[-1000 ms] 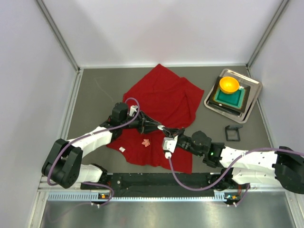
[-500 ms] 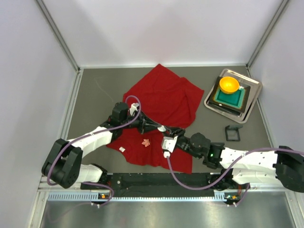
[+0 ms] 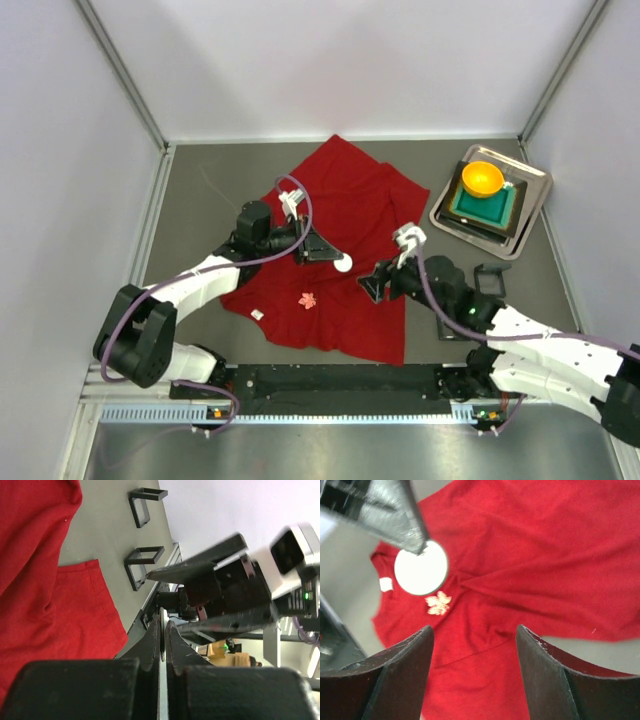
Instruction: Remove the brooch from the garment
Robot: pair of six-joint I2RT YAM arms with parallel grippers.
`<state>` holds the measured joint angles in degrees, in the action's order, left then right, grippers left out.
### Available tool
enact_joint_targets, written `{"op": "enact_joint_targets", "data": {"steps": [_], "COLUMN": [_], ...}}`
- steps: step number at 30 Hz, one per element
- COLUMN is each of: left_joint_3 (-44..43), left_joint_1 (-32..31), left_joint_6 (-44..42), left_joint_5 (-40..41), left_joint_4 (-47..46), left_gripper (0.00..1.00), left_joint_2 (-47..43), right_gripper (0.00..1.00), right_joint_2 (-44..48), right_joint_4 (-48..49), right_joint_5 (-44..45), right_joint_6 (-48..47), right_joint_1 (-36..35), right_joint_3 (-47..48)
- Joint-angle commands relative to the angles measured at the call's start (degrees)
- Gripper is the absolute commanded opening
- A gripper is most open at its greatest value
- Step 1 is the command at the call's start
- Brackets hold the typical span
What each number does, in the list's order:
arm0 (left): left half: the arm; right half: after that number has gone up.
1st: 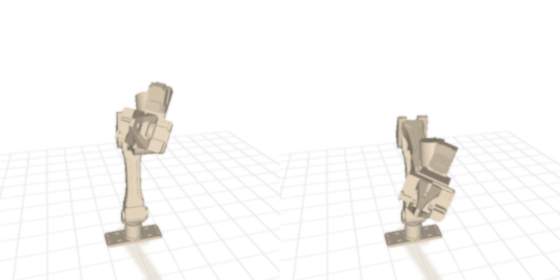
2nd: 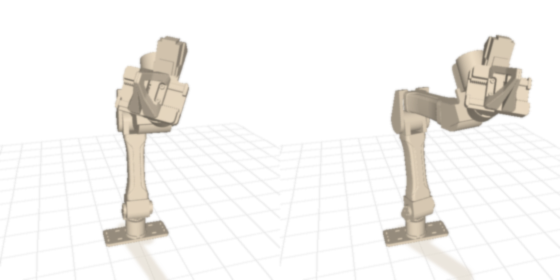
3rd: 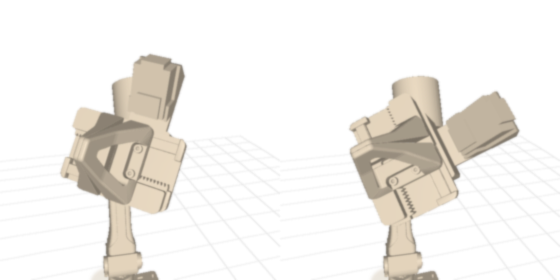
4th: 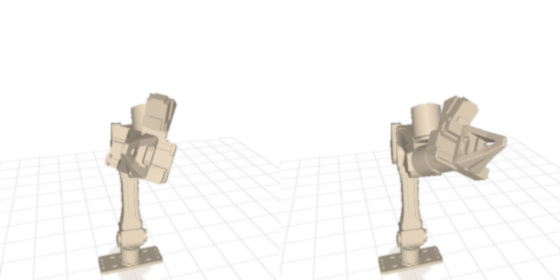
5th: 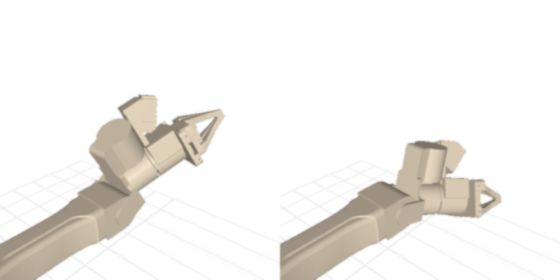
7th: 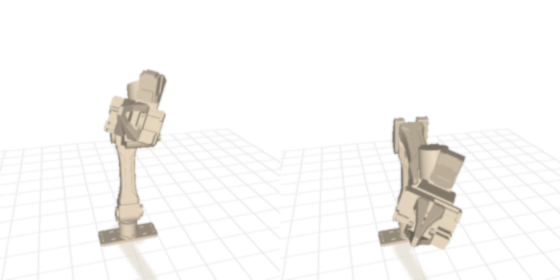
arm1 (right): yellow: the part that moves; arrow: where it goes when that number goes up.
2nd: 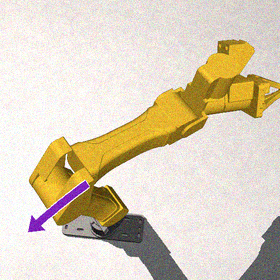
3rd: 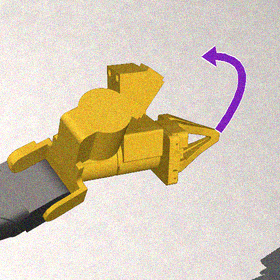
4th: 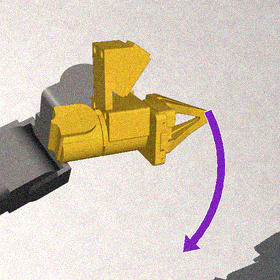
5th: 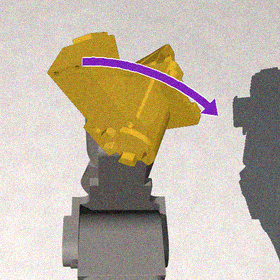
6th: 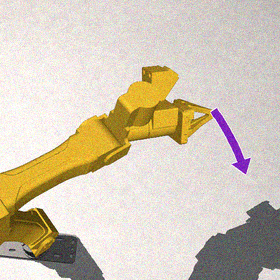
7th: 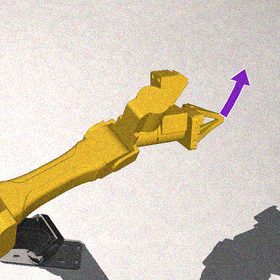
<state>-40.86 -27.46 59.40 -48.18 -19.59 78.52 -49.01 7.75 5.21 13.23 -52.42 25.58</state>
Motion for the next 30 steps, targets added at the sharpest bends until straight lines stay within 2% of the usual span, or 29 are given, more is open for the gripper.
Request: {"op": "enact_joint_targets", "data": {"steps": [1, 5, 6, 9, 13, 19, 26, 30], "left_joint_3": [1.3, 2.1, 2.5, 3.4, 4.1, 4.5, 3.8, 3.5], "left_joint_1": [0.2, 0.0, 0.1, 0.0, 0.0, 0.0, 0.0, 0.0], "left_joint_6": [-4.7, -3.7, -3.6, -2.4, -2.1, -2.7, -3.1, -3.8], "left_joint_5": [-2.4, -3.9, -4.1, -5.2, -5.6, -6.5, -6.4, -6.1], "left_joint_4": [-8.3, -10.4, -10.6, -13.2, -13.5, -12.9, -12.3, -11.3], "left_gripper": [0.00, 0.00, 0.00, 0.00, 0.00, 0.00, 0.00, 0.00], "left_joint_2": [-2.2, -3.7, -3.9, -4.5, -5.2, -5.9, -6.1, -6.2], "right_gripper": [0.66, 0.67, 0.66, 0.67, 0.70, 0.69, 0.62, 0.55], "right_joint_2": [2.6, 2.4, 1.6, -0.7, -0.7, -1.7, -5.8, -7.5], "right_joint_4": [-3.1, 1.9, 6.2, 10.7, 10.1, 9.9, 9.1, 9.8], "right_joint_5": [-10.2, -14.3, -15.4, -18.3, -15.0, -11.4, -12.8, -13.8], "right_joint_6": [31.2, 44.6, 45.9, 47.7, 49.2, 52.6, 53.0, 52.9], "right_joint_1": [5.0, 7.3, 7.5, 7.4, 7.4, 7.6, 7.8, 7.8], "right_joint_3": [3.0, 1.7, 1.2, 1.8, 2.3, 3.2, 6.7, 7.5]}}
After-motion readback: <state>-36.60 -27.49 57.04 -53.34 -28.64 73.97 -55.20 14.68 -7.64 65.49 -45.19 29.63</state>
